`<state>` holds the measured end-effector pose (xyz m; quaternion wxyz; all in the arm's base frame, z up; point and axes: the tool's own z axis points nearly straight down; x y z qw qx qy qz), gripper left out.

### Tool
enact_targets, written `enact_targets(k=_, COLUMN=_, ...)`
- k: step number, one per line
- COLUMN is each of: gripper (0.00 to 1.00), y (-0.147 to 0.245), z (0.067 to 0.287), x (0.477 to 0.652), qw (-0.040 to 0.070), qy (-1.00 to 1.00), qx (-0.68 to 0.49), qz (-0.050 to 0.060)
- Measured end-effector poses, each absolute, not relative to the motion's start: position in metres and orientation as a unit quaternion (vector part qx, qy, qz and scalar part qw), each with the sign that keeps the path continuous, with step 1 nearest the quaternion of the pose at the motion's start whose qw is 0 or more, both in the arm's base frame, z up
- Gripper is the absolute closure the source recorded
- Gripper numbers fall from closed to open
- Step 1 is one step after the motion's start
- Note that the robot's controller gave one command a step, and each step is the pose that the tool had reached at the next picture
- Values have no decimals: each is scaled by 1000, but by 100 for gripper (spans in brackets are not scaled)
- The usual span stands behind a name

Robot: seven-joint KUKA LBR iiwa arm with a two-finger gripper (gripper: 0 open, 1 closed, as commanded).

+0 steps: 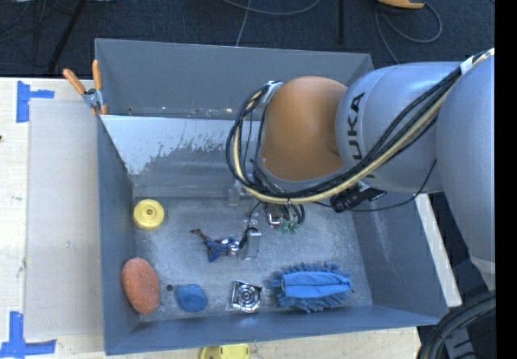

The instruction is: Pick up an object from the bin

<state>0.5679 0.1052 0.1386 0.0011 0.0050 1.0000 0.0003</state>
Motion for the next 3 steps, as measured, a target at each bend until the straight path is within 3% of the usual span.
enact_targets(k=1, gripper=0, y=117, z=71, x=565, qw=0, qy=997, qx=74, qz=0)
enact_targets(k=2, gripper=100, y=115, z=70, x=580, qw=1, qy=993, qx=122, qz=0)
enact_targets(k=3, gripper=100, y=115, z=70, x=580, qw=1, qy=993, qx=122, qz=0)
